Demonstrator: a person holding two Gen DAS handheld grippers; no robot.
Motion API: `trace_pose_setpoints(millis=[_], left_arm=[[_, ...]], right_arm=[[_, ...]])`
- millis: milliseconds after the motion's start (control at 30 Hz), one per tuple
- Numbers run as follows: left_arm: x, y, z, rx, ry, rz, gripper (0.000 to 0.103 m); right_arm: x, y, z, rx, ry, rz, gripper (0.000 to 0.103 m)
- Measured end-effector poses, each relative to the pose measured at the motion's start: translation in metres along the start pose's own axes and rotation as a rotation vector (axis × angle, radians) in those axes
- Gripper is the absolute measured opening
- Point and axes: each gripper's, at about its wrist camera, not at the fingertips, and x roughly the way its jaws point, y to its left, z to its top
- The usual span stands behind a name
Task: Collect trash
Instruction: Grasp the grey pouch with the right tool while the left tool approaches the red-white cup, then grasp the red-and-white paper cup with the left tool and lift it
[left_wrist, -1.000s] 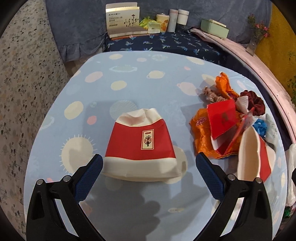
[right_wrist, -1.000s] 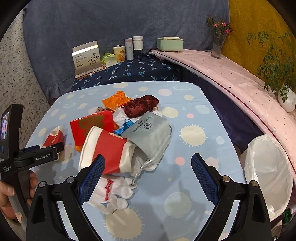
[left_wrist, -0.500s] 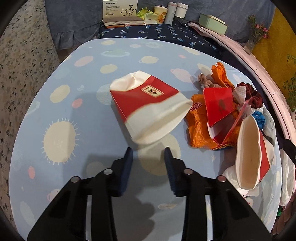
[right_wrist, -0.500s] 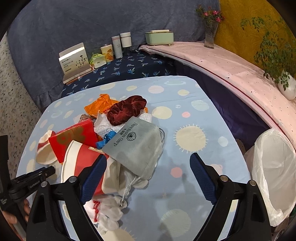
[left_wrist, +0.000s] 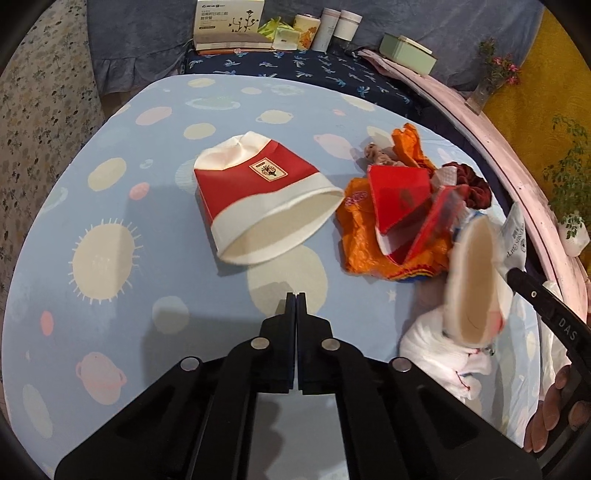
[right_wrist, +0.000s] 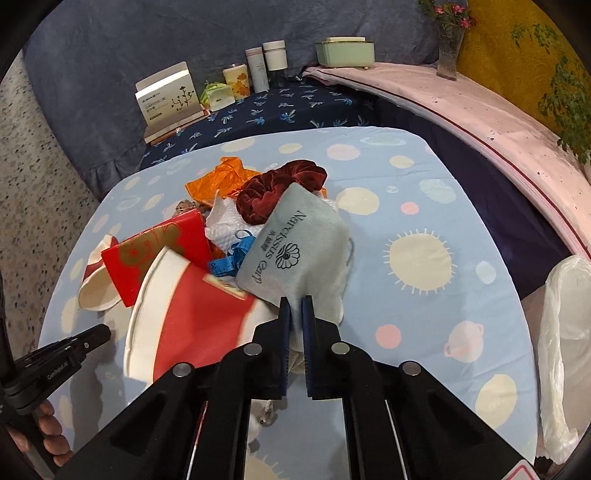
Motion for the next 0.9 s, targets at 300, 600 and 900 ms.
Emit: trace_pose_setpoints(millis=[300, 600, 900], left_arm=[[-0.029, -0.024, -0.008, 0.052, -0.044, -0.046, 0.0], [-0.066, -0.046, -0.009, 0.094, -0.111, -0.077, 0.0], [-0.047, -0.011, -0.007, 0.056, -0.136, 0.027, 0.021]], right_arm=[[-0.032, 0.005, -0.009, -0.061, -0.052, 0.021, 0.004], [-0.061, 0.001, -0.009, -0.056, -0.09, 0.045, 0.004], [-0.063, -0.018, -0.021, -0.032, -0.074, 0.022, 0.004]])
